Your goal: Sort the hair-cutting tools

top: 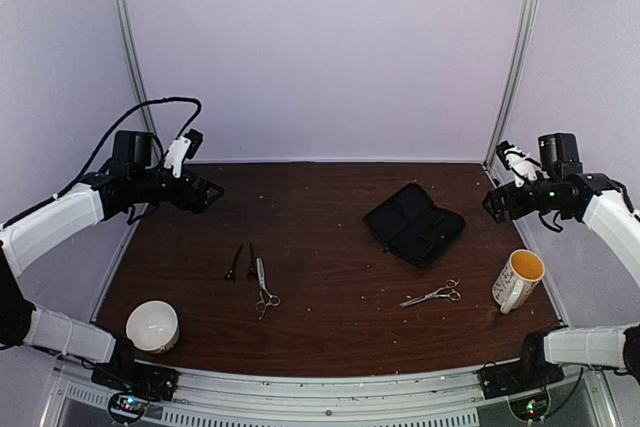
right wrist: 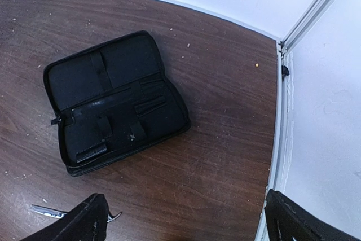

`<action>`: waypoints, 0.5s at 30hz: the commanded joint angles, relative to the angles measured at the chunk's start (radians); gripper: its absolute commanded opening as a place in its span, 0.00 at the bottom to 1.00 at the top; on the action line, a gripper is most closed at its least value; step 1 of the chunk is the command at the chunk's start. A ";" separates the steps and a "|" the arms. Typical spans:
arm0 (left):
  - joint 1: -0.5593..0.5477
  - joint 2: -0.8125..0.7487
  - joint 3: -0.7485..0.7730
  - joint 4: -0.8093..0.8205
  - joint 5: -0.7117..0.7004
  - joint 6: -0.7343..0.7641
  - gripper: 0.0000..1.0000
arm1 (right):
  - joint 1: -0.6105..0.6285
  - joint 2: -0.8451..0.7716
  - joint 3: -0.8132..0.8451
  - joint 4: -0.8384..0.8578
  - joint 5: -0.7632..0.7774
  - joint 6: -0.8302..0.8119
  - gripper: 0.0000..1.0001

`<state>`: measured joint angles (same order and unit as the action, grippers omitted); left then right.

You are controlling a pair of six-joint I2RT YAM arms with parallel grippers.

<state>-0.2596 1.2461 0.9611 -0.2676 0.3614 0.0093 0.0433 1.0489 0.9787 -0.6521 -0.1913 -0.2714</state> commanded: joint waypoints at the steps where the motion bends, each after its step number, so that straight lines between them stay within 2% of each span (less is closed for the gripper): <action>1: -0.017 -0.043 -0.015 0.063 -0.125 -0.022 0.96 | -0.006 -0.031 -0.018 0.113 -0.032 0.027 1.00; 2: -0.023 -0.048 -0.007 0.057 -0.138 -0.024 0.96 | -0.006 -0.025 -0.012 0.101 -0.092 -0.002 1.00; 4: -0.044 -0.058 0.018 0.033 -0.155 -0.026 0.93 | -0.004 -0.001 0.001 0.063 -0.230 -0.107 0.85; 7: -0.108 -0.061 0.078 -0.050 -0.236 -0.018 0.90 | 0.002 0.053 0.058 -0.015 -0.281 -0.221 0.76; 10: -0.160 -0.057 0.127 -0.125 -0.288 -0.035 0.87 | 0.032 0.138 0.133 -0.135 -0.276 -0.362 0.70; 15: -0.233 -0.096 0.130 -0.153 -0.328 -0.137 0.88 | 0.144 0.295 0.217 -0.261 -0.101 -0.524 0.60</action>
<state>-0.4541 1.1961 1.0824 -0.3882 0.1005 -0.0360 0.1196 1.2625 1.1458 -0.7761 -0.3870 -0.6247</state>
